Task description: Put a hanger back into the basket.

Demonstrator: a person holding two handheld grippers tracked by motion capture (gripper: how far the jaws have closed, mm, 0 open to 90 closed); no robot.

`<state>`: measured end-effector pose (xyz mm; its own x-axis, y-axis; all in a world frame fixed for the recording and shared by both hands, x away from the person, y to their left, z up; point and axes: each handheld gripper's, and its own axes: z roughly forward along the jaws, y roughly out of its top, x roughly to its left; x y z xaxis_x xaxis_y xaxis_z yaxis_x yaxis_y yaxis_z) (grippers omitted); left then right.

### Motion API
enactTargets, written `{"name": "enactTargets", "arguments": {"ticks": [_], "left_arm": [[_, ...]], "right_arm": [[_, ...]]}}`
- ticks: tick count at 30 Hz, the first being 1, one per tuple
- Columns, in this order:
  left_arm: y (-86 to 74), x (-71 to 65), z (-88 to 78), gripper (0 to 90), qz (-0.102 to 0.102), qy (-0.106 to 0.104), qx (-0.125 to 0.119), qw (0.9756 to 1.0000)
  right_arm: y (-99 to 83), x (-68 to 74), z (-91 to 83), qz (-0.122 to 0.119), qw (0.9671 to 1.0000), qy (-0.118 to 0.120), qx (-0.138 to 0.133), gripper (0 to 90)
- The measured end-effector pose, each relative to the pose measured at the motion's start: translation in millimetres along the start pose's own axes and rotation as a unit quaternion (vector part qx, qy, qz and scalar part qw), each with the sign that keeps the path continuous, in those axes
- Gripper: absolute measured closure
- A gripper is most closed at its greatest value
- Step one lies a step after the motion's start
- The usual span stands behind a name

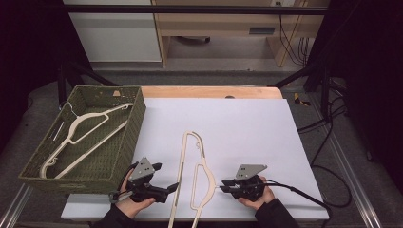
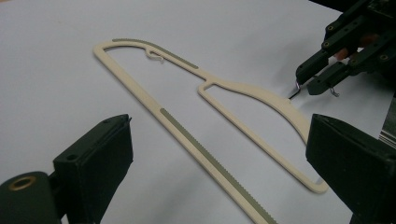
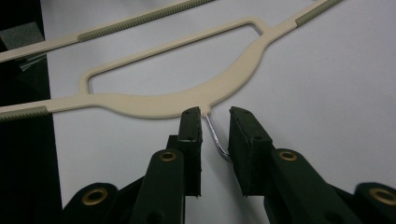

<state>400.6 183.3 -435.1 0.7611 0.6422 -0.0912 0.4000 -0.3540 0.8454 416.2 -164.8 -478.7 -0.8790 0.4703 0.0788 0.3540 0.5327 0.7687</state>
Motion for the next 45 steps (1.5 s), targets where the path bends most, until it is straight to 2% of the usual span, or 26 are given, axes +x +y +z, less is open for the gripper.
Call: {"name": "enactTargets", "arguments": {"ticks": [4,13,14,16,24,28,32,33,39,45], "left_arm": [[0.7,-1.1,1.4,7.1,0.000,-0.003,0.001,1.0000],[2.4,-3.7,3.9,7.1,0.002,-0.007,0.004,1.0000],[2.6,-4.3,4.2,7.2,0.003,-0.007,0.003,1.0000],[3.4,-5.5,5.3,7.2,0.004,-0.009,0.006,0.9999],[8.1,-15.9,13.0,7.4,0.012,-0.022,0.011,0.9996],[10.7,-25.0,22.0,7.6,0.017,-0.033,0.024,0.9990],[12.8,-40.5,37.5,8.5,0.028,-0.047,0.046,0.9975],[13.2,-43.9,40.7,9.1,0.031,-0.048,0.050,0.9971],[17.4,-67.6,66.2,12.0,0.051,-0.056,0.090,0.9930],[17.8,-77.6,85.9,22.2,0.045,-0.061,0.126,0.9891]], "right_arm": [[-0.1,-3.3,6.3,-0.008,0.9999,0.009,0.005,79.9],[0.6,-5.3,10.3,-0.028,0.9994,0.009,0.018,84.5],[1.5,-4.7,10.8,-0.038,0.9990,0.011,0.022,86.7],[2.1,-4.2,10.8,-0.043,0.9987,0.009,0.025,87.3],[3.7,-4.6,8.7,-0.045,0.9982,0.024,0.031,88.8],[5.5,-3.0,5.3,-0.046,0.9981,0.026,0.033,89.0],[9.4,0.6,-1.0,-0.042,0.9981,0.029,0.035,89.3],[11.4,2.0,-2.6,-0.049,0.9977,0.031,0.036,89.3],[14.6,4.8,-7.8,-0.044,0.9979,0.035,0.031,89.4],[20.4,10.4,-12.6,-0.051,0.9975,0.028,0.040,89.5]]}}
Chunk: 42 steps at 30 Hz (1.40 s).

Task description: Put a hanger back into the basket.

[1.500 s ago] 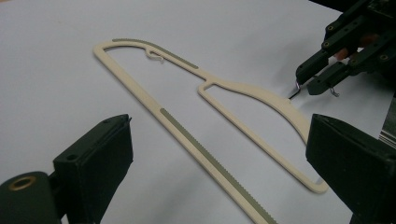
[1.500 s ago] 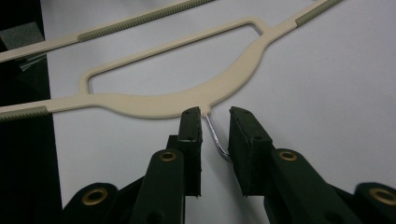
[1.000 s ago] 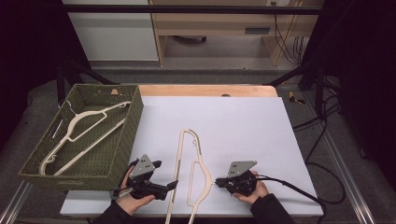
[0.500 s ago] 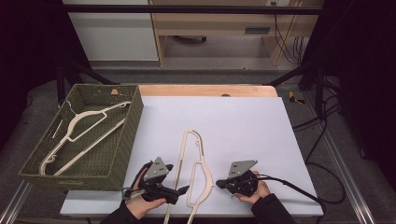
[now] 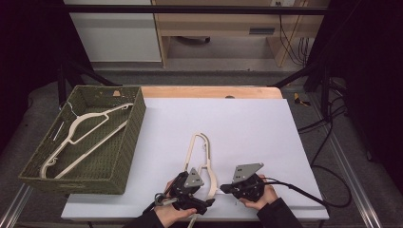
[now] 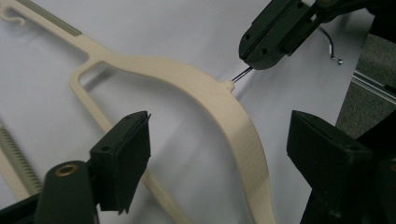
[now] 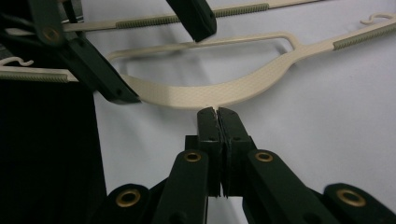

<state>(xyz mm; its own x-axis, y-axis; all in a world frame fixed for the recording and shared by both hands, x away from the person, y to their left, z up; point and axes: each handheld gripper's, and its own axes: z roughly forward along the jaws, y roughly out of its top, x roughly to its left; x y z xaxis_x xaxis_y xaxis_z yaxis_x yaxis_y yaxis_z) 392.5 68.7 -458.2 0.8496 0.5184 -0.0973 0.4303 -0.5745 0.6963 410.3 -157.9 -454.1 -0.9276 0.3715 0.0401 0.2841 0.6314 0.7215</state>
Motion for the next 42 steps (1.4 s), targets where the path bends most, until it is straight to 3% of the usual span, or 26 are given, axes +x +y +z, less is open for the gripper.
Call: {"name": "enactTargets", "arguments": {"ticks": [4,13,21,27,30,33,35,38,39,40,41,42], "left_arm": [[1.6,-3.8,11.2,33.9,-0.001,-0.009,0.024,0.9997],[4.3,-9.2,16.0,50.4,0.000,-0.007,0.035,0.9994],[5.9,-10.6,12.9,66.0,-0.020,-0.024,0.041,0.9987],[7.0,-14.2,8.0,68.4,-0.023,-0.015,0.039,0.9989],[7.7,-14.4,3.6,69.1,-0.024,-0.015,0.039,0.9988],[7.5,-13.0,-3.8,69.5,-0.035,-0.014,0.029,0.9989],[7.6,-11.7,-10.7,70.3,-0.042,-0.011,0.022,0.9988],[8.3,-9.9,-19.6,71.0,-0.047,-0.009,0.018,0.9987],[8.6,-9.3,-23.3,71.6,-0.049,-0.007,0.015,0.9987],[8.9,-8.4,-27.1,72.0,-0.049,-0.006,0.015,0.9987],[9.0,-7.6,-30.4,72.0,-0.054,-0.004,0.011,0.9985],[9.1,-5.2,-37.5,72.6,-0.058,0.002,0.008,0.9983]], "right_arm": [[3.6,2.5,-4.0,0.007,1.0000,0.002,0.002,89.6],[8.2,4.7,-12.1,0.007,1.0000,-0.002,-0.004,89.6],[14.5,10.1,-17.5,-0.006,0.9999,-0.010,-0.007,89.5],[16.4,12.6,-20.2,-0.008,0.9999,-0.010,-0.008,89.1],[17.3,12.3,-24.6,-0.005,0.9997,-0.007,-0.023,87.4],[19.1,11.3,-39.2,-0.003,0.9983,-0.022,-0.054,78.6],[19.8,9.7,-55.9,0.008,0.9939,-0.047,-0.100,66.8],[17.8,5.2,-67.9,0.028,0.9868,-0.072,-0.142,56.5],[13.2,0.1,-77.1,0.053,0.9789,-0.098,-0.171,50.3],[10.4,-2.7,-81.1,0.066,0.9745,-0.112,-0.183,47.1],[10.4,-2.7,-81.1,0.066,0.9745,-0.112,-0.183,47.1],[4.0,-8.6,-87.8,0.092,0.9662,-0.127,-0.204,42.1]]}}
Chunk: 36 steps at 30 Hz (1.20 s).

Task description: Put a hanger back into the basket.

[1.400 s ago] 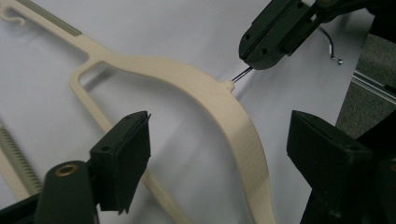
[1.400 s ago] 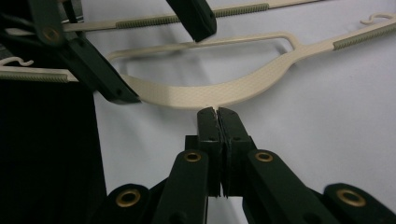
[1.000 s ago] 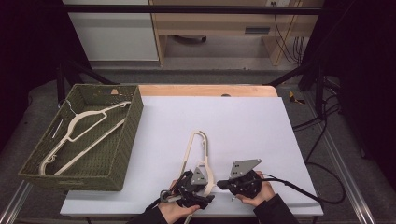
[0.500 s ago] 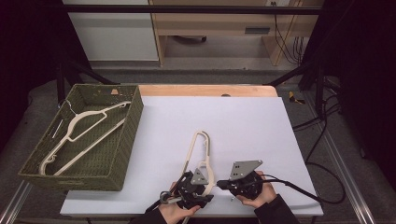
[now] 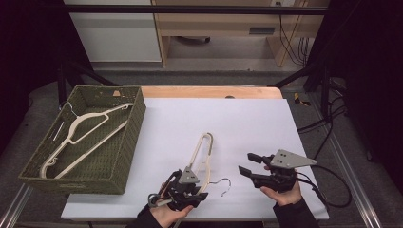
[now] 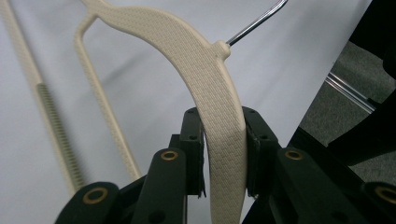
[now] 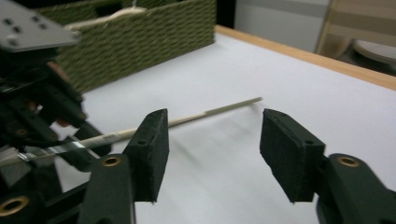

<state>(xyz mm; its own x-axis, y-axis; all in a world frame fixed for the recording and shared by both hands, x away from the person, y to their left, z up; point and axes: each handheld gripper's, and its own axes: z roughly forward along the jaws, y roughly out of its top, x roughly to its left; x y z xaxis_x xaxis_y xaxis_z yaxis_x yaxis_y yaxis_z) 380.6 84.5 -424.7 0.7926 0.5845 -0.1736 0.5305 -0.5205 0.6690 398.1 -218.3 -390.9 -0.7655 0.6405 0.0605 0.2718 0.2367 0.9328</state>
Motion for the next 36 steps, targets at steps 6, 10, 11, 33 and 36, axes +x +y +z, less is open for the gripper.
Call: {"name": "enactTargets", "arguments": {"ticks": [6,10,11,33,36], "left_arm": [[1.1,8.2,-17.6,74.0,-0.011,0.011,-0.007,0.9999],[1.9,22.6,-32.6,75.5,-0.028,0.014,-0.012,0.9994],[2.0,25.3,-35.2,75.9,-0.032,0.016,-0.013,0.9993],[-5.6,80.9,-89.9,85.6,-0.103,0.093,-0.049,0.9891],[-3.6,77.9,-103.2,85.6,-0.090,0.087,-0.069,0.9898]], "right_arm": [[-8.8,-14.0,-5.3,0.025,0.9987,-0.043,-0.005,33.2],[-16.1,-19.7,-3.3,0.038,0.9978,-0.055,0.002,29.4],[-17.1,-20.3,-3.0,0.040,0.9976,-0.057,0.003,28.6],[-21.0,-25.0,-7.1,0.054,0.9962,-0.069,0.000,22.2],[-21.1,-24.6,-6.7,0.053,0.9962,-0.069,-0.001,21.0]]}}
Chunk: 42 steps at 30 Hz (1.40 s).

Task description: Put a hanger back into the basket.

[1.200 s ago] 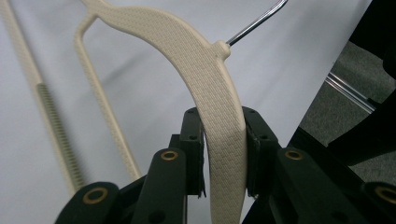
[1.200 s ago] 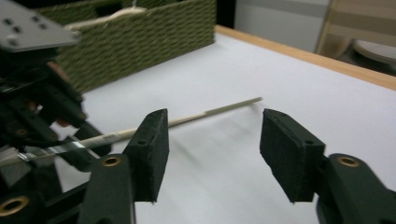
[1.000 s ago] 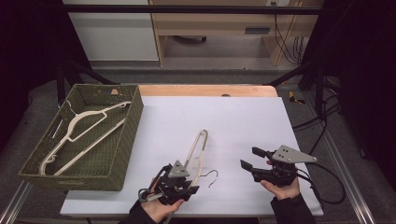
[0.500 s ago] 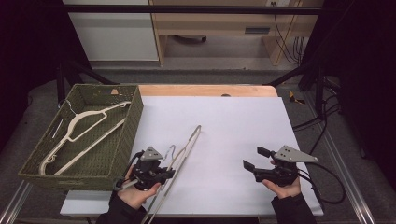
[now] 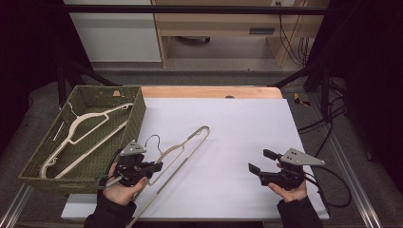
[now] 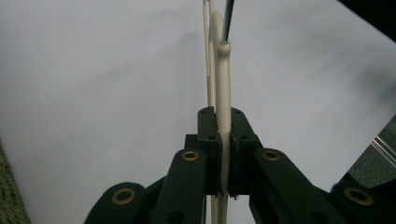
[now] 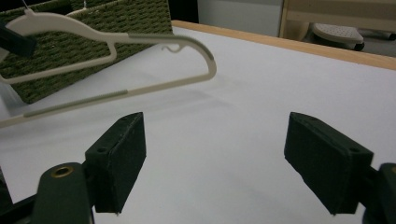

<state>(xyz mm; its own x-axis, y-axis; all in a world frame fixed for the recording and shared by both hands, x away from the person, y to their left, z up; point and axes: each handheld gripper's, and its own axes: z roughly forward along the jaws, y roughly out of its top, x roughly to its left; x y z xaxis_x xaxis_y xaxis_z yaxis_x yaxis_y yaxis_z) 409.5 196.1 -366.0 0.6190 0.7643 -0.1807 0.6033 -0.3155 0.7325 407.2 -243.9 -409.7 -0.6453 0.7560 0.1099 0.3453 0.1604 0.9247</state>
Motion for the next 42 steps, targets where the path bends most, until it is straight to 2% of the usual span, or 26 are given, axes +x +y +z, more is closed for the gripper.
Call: {"name": "enactTargets", "arguments": {"ticks": [3,6,9,14,19,23,28,31,37,42], "left_arm": [[5.4,-1.3,-13.5,85.6,0.023,-0.004,-0.020,0.9995],[11.4,-0.6,-25.3,85.6,0.036,-0.008,-0.035,0.9987],[19.7,0.7,-39.3,85.6,0.050,-0.003,-0.052,0.9974],[40.1,7.4,-62.6,85.6,0.073,0.003,-0.062,0.9954],[64.0,21.2,-83.5,85.6,0.092,0.007,-0.067,0.9935],[80.5,38.5,-97.7,85.6,0.097,0.000,-0.066,0.9931],[95.1,66.2,-115.3,85.6,0.094,0.014,-0.062,0.9935],[100.9,88.0,-125.1,85.7,0.091,0.020,-0.062,0.9937],[101.9,127.1,-135.1,85.6,0.080,0.052,-0.052,0.9941],[94.7,152.5,-137.7,85.6,0.077,0.059,-0.052,0.9939]], "right_arm": [[0.0,0.0,0.1,0.000,1.0000,-0.001,-0.002,18.7],[0.6,-0.1,-1.0,0.002,1.0000,-0.004,-0.006,16.1],[1.3,-0.5,-2.6,0.005,0.9999,-0.009,-0.011,14.3],[2.0,-1.6,-4.8,0.004,0.9997,-0.015,-0.019,12.6],[1.8,-2.4,-4.8,0.004,0.9997,-0.016,-0.017,10.6],[1.8,-2.1,-4.1,0.008,0.9997,-0.019,-0.016,8.8],[1.4,-2.5,-2.9,0.007,0.9996,-0.024,-0.014,7.6],[1.2,-2.2,-2.3,0.009,0.9995,-0.026,-0.013,6.9],[1.2,-2.2,-2.0,0.012,0.9995,-0.026,-0.012,6.6],[0.9,-2.3,-0.6,0.011,0.9996,-0.026,-0.010,6.7]]}}
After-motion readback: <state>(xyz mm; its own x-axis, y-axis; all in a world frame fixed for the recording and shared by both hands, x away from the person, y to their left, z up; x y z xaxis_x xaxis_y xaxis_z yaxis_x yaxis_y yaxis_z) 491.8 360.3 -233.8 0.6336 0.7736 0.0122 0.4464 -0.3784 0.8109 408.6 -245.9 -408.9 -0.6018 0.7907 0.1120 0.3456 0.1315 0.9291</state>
